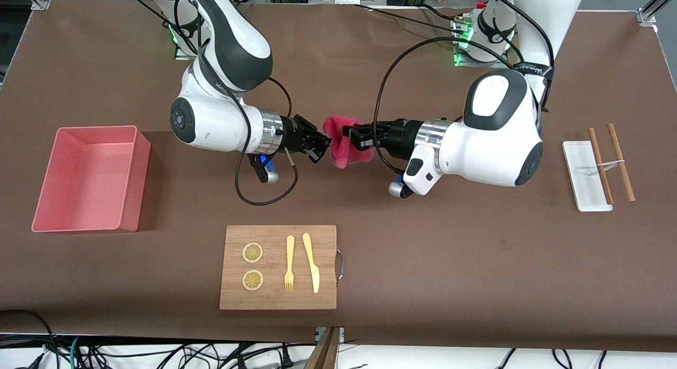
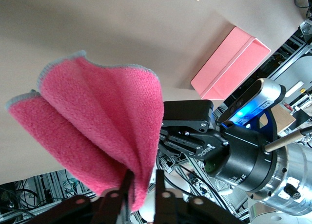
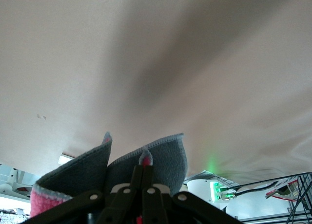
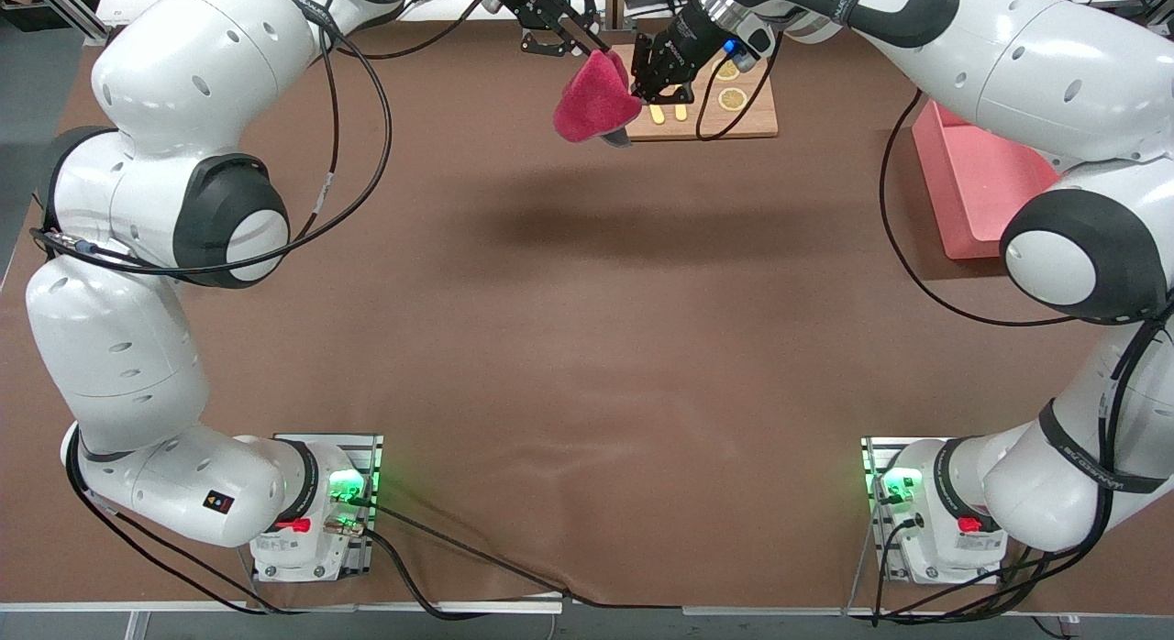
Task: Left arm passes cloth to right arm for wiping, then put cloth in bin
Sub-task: 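Open the left gripper to release the cloth to the right gripper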
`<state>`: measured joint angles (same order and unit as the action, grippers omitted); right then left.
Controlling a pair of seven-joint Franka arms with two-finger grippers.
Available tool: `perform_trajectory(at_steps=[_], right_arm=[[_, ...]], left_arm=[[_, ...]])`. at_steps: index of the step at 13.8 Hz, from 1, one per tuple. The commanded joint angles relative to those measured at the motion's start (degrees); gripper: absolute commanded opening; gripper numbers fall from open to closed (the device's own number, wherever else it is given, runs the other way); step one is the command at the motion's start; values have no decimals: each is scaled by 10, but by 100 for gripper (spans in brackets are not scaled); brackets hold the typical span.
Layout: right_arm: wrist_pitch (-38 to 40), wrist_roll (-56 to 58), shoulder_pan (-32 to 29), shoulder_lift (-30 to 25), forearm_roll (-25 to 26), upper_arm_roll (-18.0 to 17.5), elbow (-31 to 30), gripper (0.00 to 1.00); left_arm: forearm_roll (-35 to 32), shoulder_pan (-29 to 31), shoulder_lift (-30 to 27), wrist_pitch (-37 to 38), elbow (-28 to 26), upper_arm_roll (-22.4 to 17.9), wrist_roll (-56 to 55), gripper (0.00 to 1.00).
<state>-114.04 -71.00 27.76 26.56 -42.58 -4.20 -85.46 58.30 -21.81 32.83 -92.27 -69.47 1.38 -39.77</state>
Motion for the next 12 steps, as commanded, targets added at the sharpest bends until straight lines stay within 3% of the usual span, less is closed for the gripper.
perform_trajectory(at_steps=[1,3,12], right_arm=[[7,4,-3,-6,-14,0,0,0],[9,5,-7,-6,-13,0,0,0],[19,10,-12,-7,-11,-1,1,0]], left_arm=[[11,2,1,5,8,-4,-7,51],[6,4,0,6,7,-4,0,100],[4,33,0,35,5,-4,0,100]])
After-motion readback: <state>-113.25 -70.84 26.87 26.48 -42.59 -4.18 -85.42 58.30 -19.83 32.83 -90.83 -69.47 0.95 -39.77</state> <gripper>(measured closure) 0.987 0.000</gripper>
